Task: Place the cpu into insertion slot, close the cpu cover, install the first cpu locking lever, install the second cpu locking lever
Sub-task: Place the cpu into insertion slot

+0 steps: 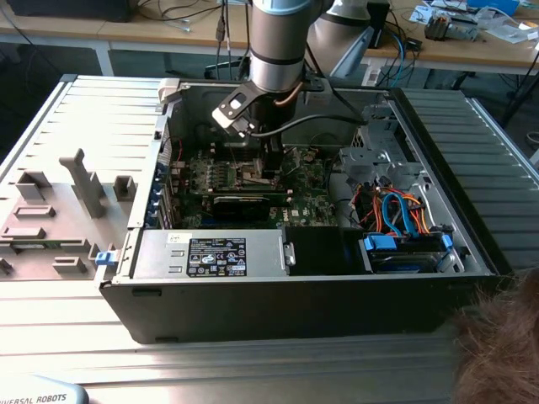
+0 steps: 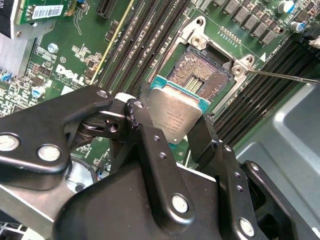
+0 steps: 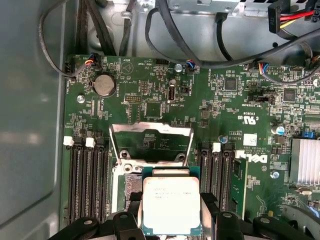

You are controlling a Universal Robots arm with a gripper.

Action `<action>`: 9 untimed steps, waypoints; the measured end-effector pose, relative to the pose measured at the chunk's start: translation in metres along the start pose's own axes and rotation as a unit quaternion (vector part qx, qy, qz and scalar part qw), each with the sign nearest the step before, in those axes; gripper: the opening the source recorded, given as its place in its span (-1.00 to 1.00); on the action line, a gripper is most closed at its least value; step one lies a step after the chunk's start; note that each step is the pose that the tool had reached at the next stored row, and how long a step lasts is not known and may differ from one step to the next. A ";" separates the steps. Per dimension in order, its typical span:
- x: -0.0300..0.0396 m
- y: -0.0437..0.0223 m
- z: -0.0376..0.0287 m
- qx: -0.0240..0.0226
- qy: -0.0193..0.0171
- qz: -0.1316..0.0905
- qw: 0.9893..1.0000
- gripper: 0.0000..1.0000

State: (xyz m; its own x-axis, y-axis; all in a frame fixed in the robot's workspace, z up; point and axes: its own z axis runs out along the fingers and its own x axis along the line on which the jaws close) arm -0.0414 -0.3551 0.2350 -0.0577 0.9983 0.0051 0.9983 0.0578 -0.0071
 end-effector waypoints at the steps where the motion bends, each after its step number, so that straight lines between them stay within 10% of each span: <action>1: 0.0003 -0.0002 0.0003 0.000 0.000 0.000 1.000 0.08; 9: 0.0024 -0.0017 0.0015 0.000 0.000 0.000 1.000 0.08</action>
State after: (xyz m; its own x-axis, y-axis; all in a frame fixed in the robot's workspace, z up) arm -0.0432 -0.3529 0.2336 -0.0577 0.9983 0.0051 0.9983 0.0578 -0.0071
